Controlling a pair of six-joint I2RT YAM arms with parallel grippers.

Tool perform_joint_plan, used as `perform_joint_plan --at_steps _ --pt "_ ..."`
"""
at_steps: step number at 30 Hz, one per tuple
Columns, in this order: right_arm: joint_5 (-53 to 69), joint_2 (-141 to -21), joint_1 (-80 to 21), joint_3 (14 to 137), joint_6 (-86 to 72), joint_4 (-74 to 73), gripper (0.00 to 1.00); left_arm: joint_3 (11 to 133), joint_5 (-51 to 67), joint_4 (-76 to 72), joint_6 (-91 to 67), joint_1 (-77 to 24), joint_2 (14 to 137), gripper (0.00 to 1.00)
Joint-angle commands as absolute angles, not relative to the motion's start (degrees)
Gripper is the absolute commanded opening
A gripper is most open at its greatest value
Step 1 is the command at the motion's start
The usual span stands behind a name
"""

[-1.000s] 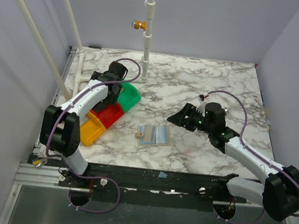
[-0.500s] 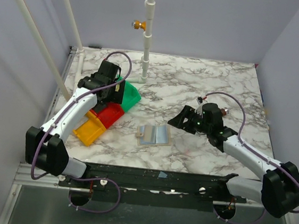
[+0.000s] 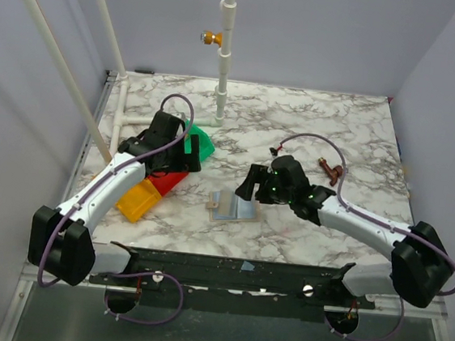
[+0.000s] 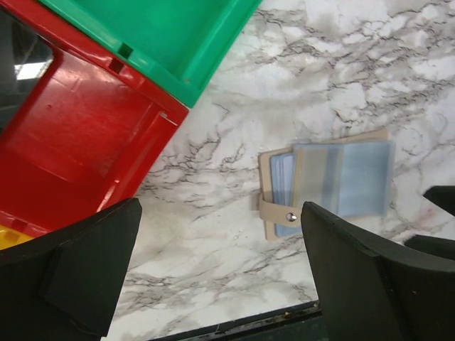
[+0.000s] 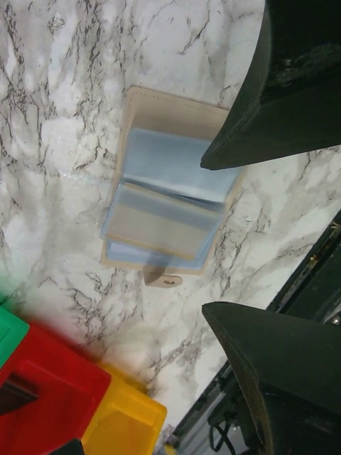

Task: Take the credit cards out of the card holder
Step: Remove the credit card from the card holder.

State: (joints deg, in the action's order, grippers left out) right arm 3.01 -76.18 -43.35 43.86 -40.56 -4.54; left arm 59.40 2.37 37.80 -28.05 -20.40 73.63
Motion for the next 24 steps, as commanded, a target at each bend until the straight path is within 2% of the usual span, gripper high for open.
perform_joint_plan --at_steps 1,8,12,20,24 --pt "-6.51 -81.44 -47.60 48.37 -38.74 -8.88 0.78 57.30 9.45 33.20 -30.59 -20.98 70.90 0.98" --pt "-13.79 -90.70 -53.57 54.47 -37.73 -12.03 0.75 54.45 12.03 31.07 -30.53 -20.90 69.11 0.99" --pt "-17.94 -95.04 -56.67 57.30 -37.30 -14.22 0.69 54.41 12.47 31.54 -29.40 -20.92 69.95 0.98" --pt "-21.32 -98.42 -59.49 59.74 -36.70 -15.36 0.60 54.80 12.30 31.97 -28.48 -20.92 70.66 0.98" --pt "-22.60 -99.26 -60.43 60.83 -36.18 -15.80 0.59 54.65 12.56 31.99 -28.56 -20.92 70.99 0.98"
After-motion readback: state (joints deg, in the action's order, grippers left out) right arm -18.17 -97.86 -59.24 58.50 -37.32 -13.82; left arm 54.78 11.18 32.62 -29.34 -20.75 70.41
